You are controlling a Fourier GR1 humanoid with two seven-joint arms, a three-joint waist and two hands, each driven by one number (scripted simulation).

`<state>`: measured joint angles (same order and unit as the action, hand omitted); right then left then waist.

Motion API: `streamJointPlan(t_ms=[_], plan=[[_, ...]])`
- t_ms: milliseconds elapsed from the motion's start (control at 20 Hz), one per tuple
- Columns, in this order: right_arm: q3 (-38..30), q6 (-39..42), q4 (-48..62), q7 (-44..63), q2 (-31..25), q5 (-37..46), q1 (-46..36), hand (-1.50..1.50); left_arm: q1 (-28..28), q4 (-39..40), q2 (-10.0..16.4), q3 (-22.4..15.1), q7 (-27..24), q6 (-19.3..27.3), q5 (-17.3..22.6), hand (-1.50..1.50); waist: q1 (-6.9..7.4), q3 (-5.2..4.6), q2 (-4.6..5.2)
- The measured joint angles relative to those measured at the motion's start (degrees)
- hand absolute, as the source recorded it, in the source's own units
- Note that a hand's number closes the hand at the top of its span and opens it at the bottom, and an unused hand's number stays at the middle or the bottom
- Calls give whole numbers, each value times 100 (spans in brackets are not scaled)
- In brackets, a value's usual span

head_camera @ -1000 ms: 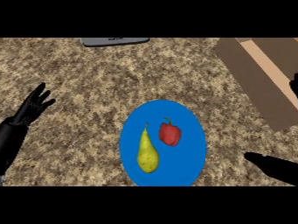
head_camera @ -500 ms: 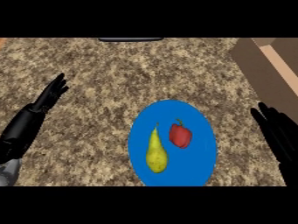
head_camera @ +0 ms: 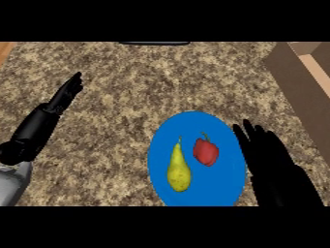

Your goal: Pick the bell pepper from the plate and place it in the cardboard box

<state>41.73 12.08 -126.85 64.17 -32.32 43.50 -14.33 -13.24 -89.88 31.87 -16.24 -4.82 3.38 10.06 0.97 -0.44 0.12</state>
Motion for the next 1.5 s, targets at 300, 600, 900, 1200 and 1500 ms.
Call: streamJointPlan(t_ms=[300, 600, 900, 1200, 1500], plan=[[363, 273, 675, 299, 1105, 246, -399, -150, -178, 159, -120, 22, 108, -13, -62, 0, -42, 16, -17], [321, 534, 1482, 291, 1805, 683, -683, -150, -171, 360, -169, 108, -38, -97, -90, 0, -69, 23, -18], [218, 741, 2141, 185, 2450, 1230, -793, -150, -90, 381, -226, 171, -130, -152, -159, 0, -77, 32, -23], [-44, 956, 2633, 10, 2823, 1657, -711, -150, 12, 377, -264, 251, -240, -197, -245, 0, -90, 37, -22], [-291, 1083, 2798, -171, 2987, 1991, -499, -150, 28, 356, -422, 276, -188, -208, -379, 0, -107, 41, -20]])
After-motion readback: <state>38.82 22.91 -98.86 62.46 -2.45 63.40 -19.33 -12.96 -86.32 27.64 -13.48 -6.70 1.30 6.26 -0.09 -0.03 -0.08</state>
